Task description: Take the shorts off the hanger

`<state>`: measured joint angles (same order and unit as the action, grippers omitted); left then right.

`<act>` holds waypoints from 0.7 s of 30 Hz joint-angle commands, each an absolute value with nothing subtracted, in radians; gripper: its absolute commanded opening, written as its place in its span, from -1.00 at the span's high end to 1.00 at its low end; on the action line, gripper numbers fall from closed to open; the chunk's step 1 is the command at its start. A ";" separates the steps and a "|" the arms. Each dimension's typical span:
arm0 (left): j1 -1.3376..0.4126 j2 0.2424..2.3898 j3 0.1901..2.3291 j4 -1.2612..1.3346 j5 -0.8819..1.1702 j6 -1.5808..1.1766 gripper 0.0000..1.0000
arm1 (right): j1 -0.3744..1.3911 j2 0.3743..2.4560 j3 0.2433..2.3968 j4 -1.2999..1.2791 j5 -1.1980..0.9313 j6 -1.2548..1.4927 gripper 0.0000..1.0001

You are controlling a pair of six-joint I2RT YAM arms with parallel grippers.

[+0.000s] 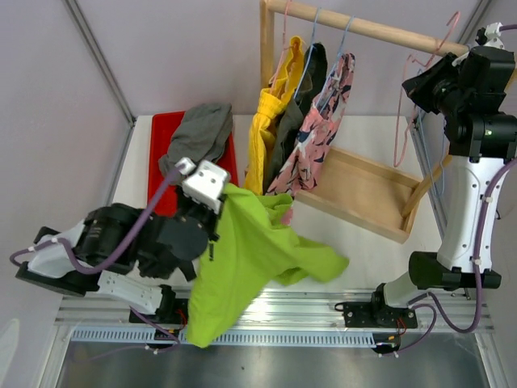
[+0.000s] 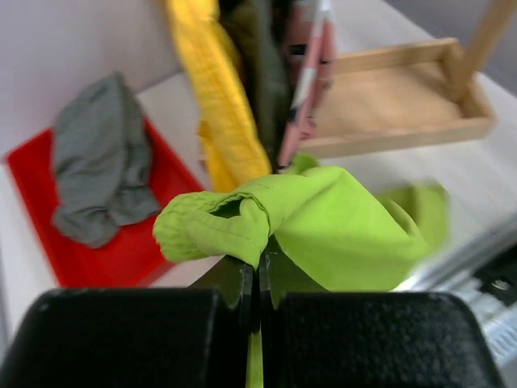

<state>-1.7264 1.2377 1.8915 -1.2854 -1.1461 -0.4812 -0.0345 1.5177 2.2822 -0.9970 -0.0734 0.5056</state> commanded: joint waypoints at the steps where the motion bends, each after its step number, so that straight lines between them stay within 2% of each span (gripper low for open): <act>1: -1.639 1.151 1.855 -1.202 -1.200 -0.302 1.00 | -0.058 1.520 2.267 -0.905 -0.143 0.509 1.00; 10: -1.332 1.042 1.836 -0.824 -1.091 0.135 1.00 | -0.061 1.356 1.954 -0.804 -0.175 0.508 1.00; 13: -1.180 1.057 1.867 -0.733 -0.985 0.227 1.00 | -0.061 1.310 1.875 -0.785 -0.187 0.512 1.00; 16: -0.940 1.118 1.933 -0.718 -0.823 0.241 1.00 | -0.063 1.267 1.803 -0.770 -0.204 0.520 1.00; 17: -0.895 1.141 1.940 -0.719 -0.792 0.242 1.00 | -0.063 1.256 1.784 -0.764 -0.210 0.522 0.94; 18: -0.858 1.163 2.001 -0.712 -0.772 0.251 1.00 | -0.063 1.247 1.749 -0.753 -0.218 0.523 0.51; 19: -0.792 1.198 2.017 -0.701 -0.755 0.255 1.00 | -0.063 1.226 1.732 -0.750 -0.228 0.525 0.21; 20: -0.757 1.219 2.069 -0.696 -0.714 0.252 1.00 | -0.063 1.218 1.717 -0.746 -0.232 0.523 -0.42; 21: -0.724 1.245 2.138 -0.718 -0.686 0.226 1.00 | -0.063 1.210 1.694 -0.749 -0.233 0.525 -0.63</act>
<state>-0.8070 1.1824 2.0090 -0.8108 -0.8394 0.1871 -0.0593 1.2404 1.7367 -0.7719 -0.1959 0.5262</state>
